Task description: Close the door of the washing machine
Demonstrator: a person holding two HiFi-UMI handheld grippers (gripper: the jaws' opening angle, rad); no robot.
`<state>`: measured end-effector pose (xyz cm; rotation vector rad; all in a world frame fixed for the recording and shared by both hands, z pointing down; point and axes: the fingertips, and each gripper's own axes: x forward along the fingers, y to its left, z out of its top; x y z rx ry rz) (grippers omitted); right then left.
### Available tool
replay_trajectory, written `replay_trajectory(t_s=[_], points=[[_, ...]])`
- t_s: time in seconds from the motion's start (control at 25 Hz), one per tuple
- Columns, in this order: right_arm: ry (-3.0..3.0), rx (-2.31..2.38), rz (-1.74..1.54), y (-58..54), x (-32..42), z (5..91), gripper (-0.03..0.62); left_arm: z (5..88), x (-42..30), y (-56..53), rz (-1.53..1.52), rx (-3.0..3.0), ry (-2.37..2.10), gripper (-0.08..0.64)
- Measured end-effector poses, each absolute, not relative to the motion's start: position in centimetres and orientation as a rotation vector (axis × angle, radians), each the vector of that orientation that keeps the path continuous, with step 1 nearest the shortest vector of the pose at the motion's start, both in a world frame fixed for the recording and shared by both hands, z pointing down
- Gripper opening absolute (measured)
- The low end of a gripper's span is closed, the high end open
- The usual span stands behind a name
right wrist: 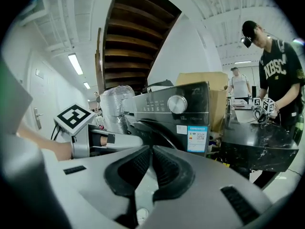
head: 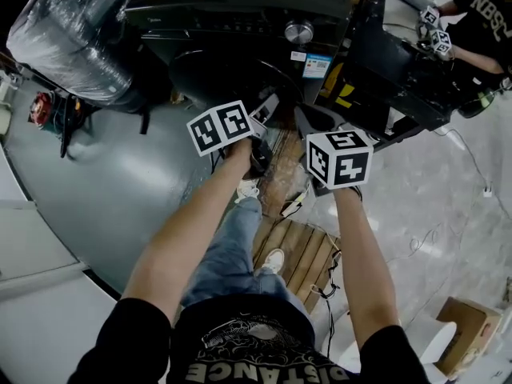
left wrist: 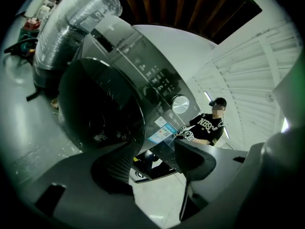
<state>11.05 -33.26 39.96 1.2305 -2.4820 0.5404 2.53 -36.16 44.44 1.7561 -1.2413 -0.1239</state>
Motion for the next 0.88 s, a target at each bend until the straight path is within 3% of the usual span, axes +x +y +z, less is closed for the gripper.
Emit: replay_trajectory(t_s=[0.88], points=[[-2.658,1.163,0.351,-21.5,9.4,27.6,0.023,29.4,-2.4,-22.3,0.233,2.206,-1.589,0.144]])
